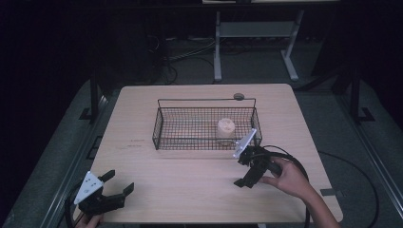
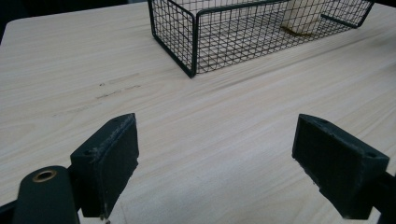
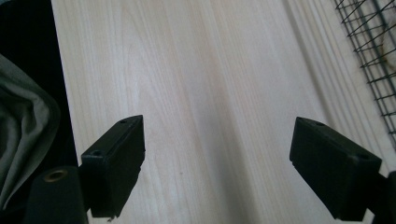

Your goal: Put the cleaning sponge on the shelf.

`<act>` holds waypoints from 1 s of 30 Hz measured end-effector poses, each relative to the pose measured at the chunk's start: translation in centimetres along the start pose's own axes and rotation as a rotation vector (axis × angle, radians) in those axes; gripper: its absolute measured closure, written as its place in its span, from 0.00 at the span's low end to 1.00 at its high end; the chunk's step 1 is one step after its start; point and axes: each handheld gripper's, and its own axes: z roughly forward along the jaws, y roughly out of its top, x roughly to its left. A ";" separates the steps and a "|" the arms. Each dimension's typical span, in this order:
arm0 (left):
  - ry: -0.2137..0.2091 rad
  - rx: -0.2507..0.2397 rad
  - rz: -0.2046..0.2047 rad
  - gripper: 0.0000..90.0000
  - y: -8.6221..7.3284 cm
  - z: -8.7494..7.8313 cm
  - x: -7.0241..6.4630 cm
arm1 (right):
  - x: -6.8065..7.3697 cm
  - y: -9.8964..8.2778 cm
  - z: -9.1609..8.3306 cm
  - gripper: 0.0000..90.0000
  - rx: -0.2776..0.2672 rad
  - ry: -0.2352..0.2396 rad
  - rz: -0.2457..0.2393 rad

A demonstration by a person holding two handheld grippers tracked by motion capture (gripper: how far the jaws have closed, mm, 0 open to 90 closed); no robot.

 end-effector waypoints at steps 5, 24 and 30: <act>0.006 0.001 -0.005 0.15 -0.1 -0.1 0.2 | 0.2 -0.9 0.2 0.20 -0.008 0.003 0.010; 0.003 0.008 0.004 0.15 -0.1 0.0 0.0 | 1.5 -4.0 0.9 0.20 -0.011 -0.007 0.023; 0.004 0.011 0.006 0.15 -0.1 0.0 0.0 | 1.6 -5.2 0.8 0.20 -0.023 -0.016 0.042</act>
